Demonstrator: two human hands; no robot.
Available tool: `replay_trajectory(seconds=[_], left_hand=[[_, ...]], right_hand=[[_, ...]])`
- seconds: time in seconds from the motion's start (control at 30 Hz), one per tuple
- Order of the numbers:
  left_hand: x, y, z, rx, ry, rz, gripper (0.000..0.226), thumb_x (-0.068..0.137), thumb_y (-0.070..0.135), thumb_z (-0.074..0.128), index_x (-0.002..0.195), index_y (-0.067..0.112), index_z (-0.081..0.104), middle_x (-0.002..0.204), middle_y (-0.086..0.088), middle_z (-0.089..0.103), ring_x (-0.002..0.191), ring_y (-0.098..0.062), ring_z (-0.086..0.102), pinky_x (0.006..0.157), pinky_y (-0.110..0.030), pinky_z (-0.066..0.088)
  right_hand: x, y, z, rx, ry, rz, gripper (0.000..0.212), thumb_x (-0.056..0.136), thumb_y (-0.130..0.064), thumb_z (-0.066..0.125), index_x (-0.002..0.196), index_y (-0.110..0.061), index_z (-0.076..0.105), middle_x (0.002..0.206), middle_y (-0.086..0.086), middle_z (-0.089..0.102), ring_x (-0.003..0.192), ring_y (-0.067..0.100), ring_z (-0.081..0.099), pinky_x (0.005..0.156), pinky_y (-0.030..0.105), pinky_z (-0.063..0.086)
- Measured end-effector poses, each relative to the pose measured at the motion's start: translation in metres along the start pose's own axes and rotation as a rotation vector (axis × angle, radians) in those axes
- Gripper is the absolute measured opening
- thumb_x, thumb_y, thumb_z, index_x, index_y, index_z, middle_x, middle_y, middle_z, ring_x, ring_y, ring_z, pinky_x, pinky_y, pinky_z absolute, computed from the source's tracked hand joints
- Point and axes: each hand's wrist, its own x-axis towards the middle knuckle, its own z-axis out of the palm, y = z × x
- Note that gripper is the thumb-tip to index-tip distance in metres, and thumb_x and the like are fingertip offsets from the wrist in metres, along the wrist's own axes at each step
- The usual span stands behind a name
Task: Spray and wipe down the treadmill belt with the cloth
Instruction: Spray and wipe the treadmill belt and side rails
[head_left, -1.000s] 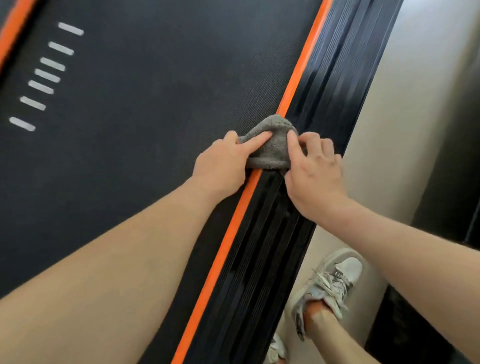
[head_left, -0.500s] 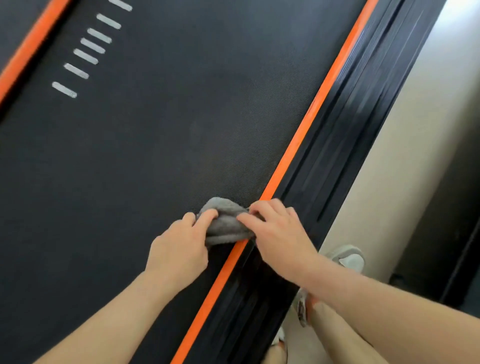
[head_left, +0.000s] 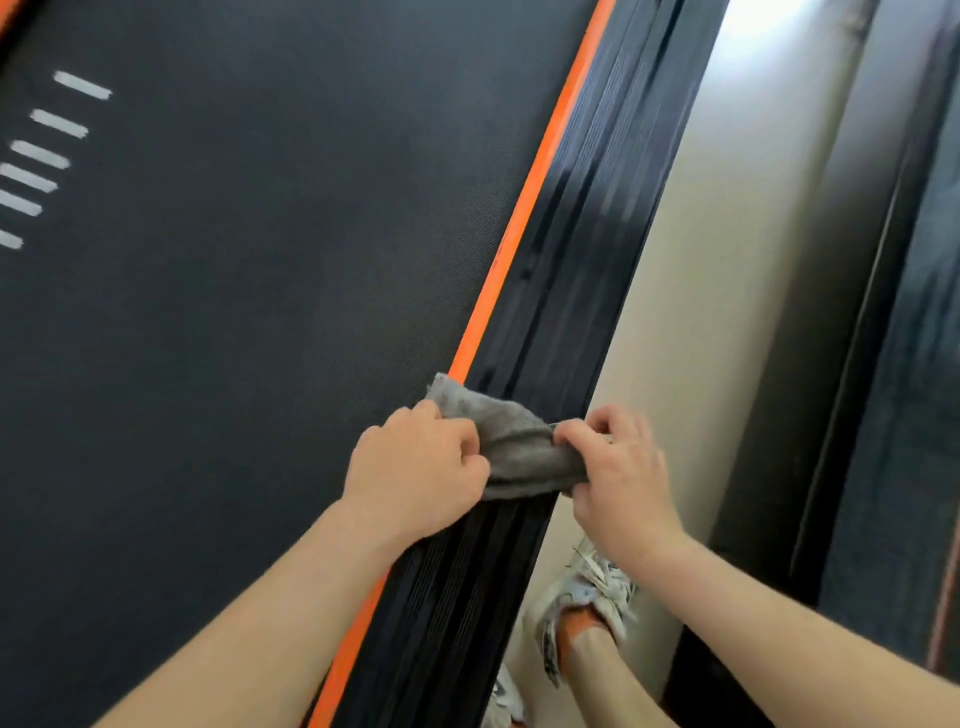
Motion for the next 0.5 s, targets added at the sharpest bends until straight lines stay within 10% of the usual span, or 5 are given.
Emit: replay_trajectory(seconds=[0.17, 0.3, 0.5], left_hand=[[-0.011, 0.005, 0.017, -0.064, 0.398, 0.136, 0.039, 0.088, 0.037, 0.041, 0.101, 0.016, 0.070, 0.103, 0.001, 0.055, 0.090, -0.021, 0.054, 0.061, -0.034, 0.051], [0.013, 0.016, 0.036, -0.104, 0.424, 0.168, 0.044, 0.087, 0.026, 0.065, 0.126, 0.004, 0.064, 0.141, -0.012, 0.053, 0.127, -0.031, 0.052, 0.099, -0.046, 0.052], [0.077, 0.033, 0.021, 0.085, 0.387, 0.264, 0.062, 0.098, 0.038, 0.033, 0.146, -0.001, 0.040, 0.157, -0.022, 0.031, 0.146, -0.037, 0.029, 0.112, -0.055, 0.037]], right_hand=[[-0.014, -0.021, -0.008, 0.409, -0.149, 0.538, 0.084, 0.081, -0.013, 0.068, 0.152, -0.030, 0.027, 0.140, 0.003, 0.028, 0.129, 0.027, 0.032, 0.108, 0.036, 0.029], [0.000, -0.040, 0.005, 0.737, -0.206, 0.655, 0.081, 0.086, -0.030, 0.071, 0.151, -0.015, 0.025, 0.145, 0.004, 0.037, 0.132, 0.021, 0.042, 0.107, 0.033, 0.037], [0.069, -0.019, -0.010, 0.655, -0.144, 0.593, 0.080, 0.094, -0.029, 0.064, 0.153, -0.004, 0.015, 0.150, 0.013, 0.030, 0.132, 0.028, 0.041, 0.104, 0.030, 0.034]])
